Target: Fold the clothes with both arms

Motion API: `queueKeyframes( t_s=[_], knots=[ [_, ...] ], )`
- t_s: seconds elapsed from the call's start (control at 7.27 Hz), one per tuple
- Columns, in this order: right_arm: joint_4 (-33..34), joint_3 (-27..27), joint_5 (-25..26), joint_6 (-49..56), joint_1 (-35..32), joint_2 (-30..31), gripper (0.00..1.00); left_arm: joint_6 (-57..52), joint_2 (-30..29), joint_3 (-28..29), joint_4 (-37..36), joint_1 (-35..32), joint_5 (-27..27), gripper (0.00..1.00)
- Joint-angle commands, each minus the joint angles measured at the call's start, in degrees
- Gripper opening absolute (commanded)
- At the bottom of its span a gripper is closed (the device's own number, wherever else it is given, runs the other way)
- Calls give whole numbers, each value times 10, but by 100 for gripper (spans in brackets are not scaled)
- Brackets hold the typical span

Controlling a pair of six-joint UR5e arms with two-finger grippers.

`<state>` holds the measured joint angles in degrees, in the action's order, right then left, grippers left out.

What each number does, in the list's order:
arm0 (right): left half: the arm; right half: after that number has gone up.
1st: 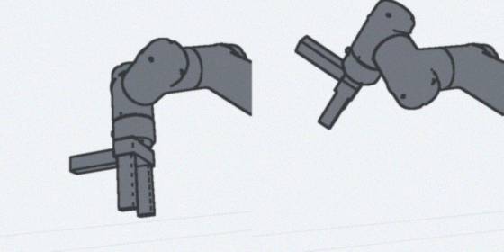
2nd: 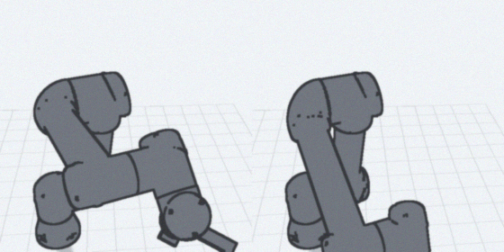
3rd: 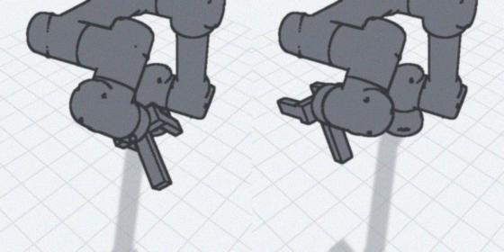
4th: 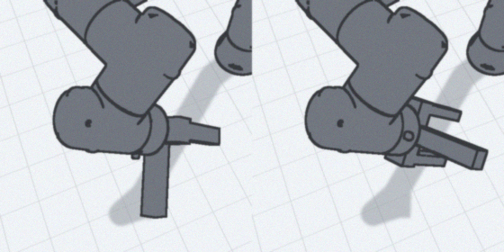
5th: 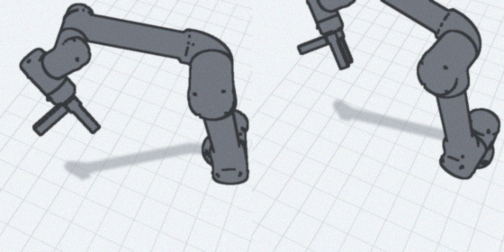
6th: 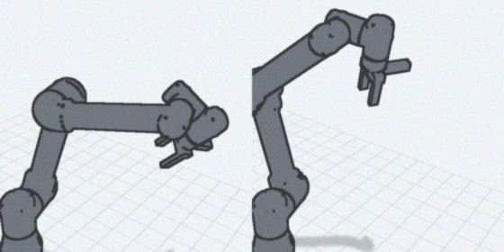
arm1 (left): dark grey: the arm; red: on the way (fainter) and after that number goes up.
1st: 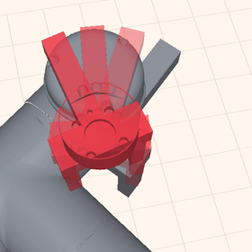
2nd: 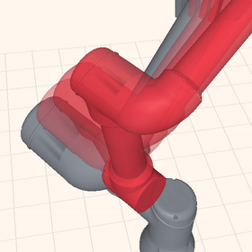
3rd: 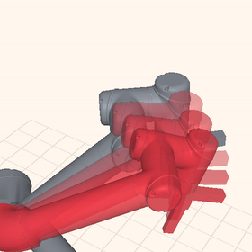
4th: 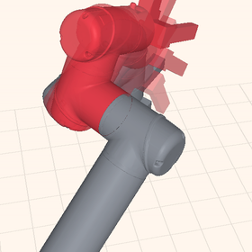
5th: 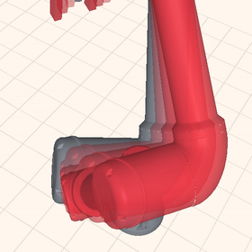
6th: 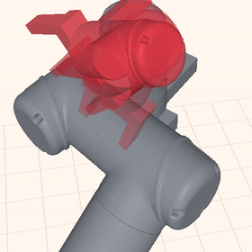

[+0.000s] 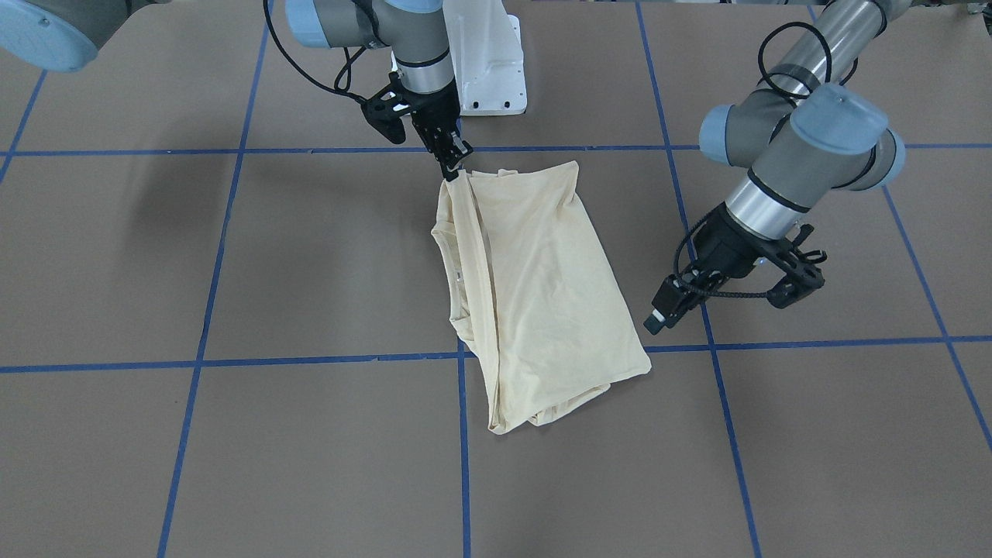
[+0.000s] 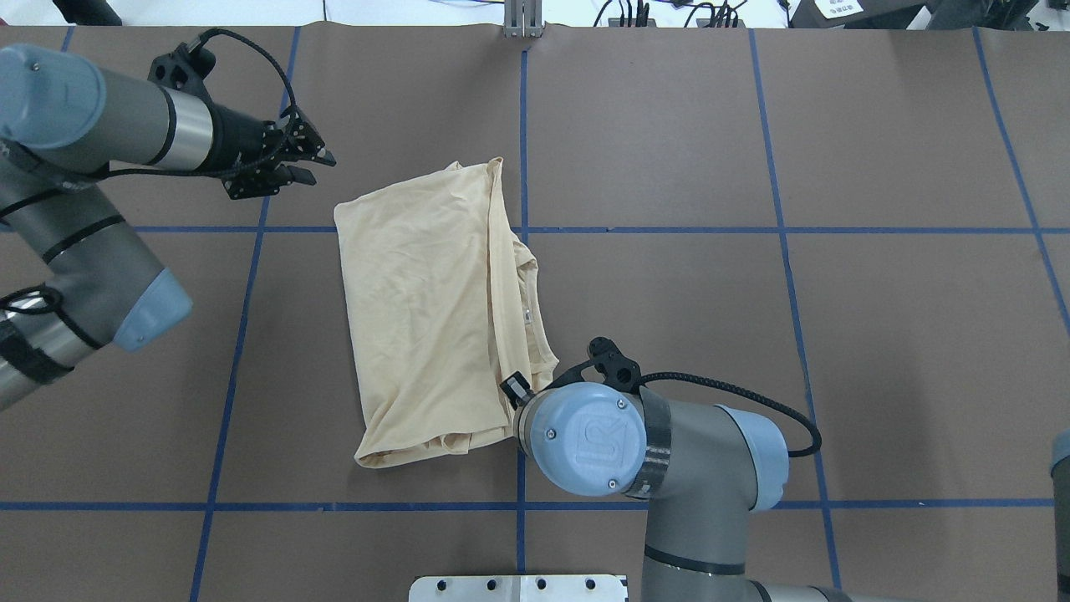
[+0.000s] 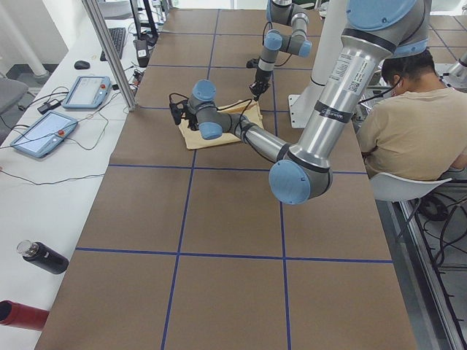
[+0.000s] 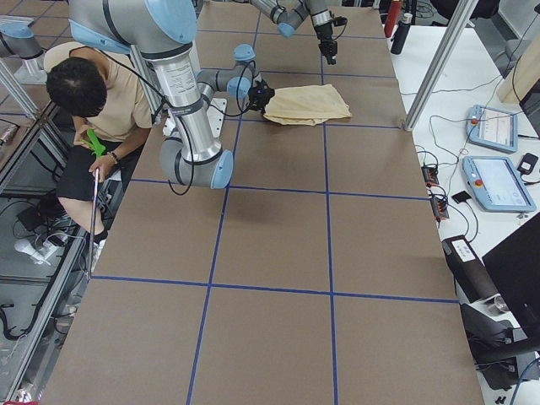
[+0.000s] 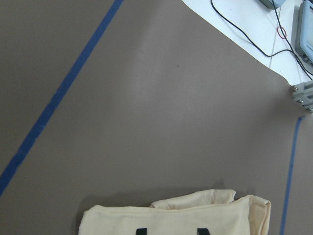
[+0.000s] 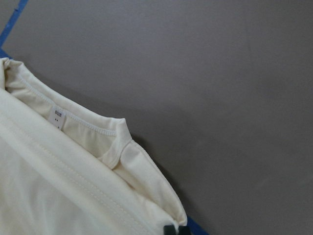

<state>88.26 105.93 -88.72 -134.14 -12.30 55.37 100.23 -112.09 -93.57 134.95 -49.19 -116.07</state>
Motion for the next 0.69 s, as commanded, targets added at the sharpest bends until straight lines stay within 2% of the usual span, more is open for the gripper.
queueKeyframes(
  t_s=[0.0, 0.14, 0.27, 0.55],
  knots=[
    [23, 26, 7, -16, 32, 14, 0, 96, 96, -144, 0, 55, -7, 60],
    [23, 27, 18, -16, 38, 18, 0, 122, 133, -182, 1, 91, -5, 95],
    [23, 29, 18, -16, 37, 19, 0, 160, 137, -192, 1, 129, 10, 99],
    [23, 35, 18, -16, 37, 23, 0, 231, 147, -197, 1, 237, 108, 98]
  ],
)
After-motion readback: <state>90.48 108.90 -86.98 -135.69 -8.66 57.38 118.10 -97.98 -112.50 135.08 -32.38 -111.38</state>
